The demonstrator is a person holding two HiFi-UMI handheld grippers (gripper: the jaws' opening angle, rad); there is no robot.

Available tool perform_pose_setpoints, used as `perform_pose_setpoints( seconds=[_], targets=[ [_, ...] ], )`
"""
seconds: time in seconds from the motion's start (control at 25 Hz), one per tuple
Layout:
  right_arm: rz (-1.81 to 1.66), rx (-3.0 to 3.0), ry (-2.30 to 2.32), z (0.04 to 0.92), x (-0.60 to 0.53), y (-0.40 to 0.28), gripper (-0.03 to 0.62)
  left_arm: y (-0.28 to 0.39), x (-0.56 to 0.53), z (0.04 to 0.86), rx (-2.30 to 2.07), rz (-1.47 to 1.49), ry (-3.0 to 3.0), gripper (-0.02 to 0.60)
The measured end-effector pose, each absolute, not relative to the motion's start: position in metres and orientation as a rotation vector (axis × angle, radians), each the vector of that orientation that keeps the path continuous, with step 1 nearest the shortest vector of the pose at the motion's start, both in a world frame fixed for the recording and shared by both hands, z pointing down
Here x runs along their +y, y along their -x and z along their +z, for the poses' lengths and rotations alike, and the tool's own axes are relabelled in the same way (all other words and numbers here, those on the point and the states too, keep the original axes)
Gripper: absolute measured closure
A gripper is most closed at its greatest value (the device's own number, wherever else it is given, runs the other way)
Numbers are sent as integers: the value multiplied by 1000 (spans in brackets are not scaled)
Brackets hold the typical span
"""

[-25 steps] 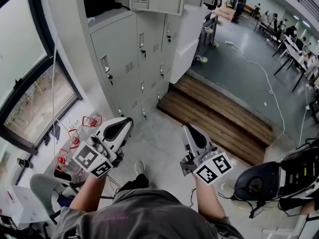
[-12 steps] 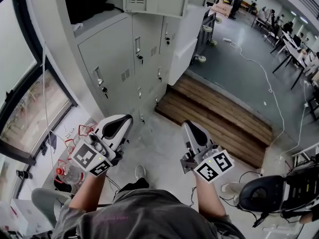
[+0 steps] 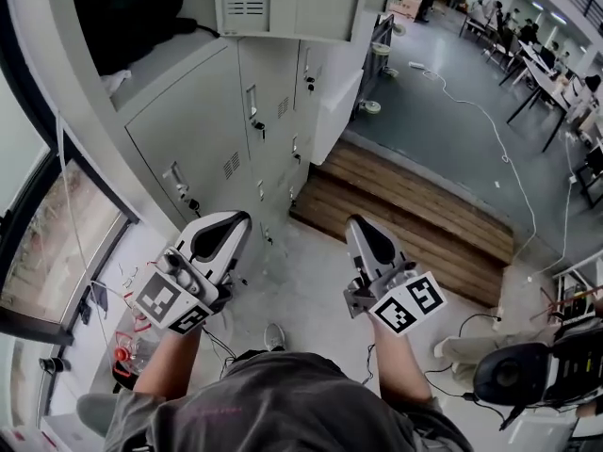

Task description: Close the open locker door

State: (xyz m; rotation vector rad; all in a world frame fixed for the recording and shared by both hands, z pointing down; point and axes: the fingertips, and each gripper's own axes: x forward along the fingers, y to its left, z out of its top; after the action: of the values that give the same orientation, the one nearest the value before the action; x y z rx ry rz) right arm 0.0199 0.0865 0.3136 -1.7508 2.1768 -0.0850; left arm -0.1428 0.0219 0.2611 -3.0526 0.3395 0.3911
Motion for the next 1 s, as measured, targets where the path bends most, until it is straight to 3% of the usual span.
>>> perform_pose_setpoints(
  seconds=[1.0],
  targets=[
    [87, 2177, 1718, 266, 6, -51, 569, 113, -41, 231, 320, 430, 2971, 566]
  ],
)
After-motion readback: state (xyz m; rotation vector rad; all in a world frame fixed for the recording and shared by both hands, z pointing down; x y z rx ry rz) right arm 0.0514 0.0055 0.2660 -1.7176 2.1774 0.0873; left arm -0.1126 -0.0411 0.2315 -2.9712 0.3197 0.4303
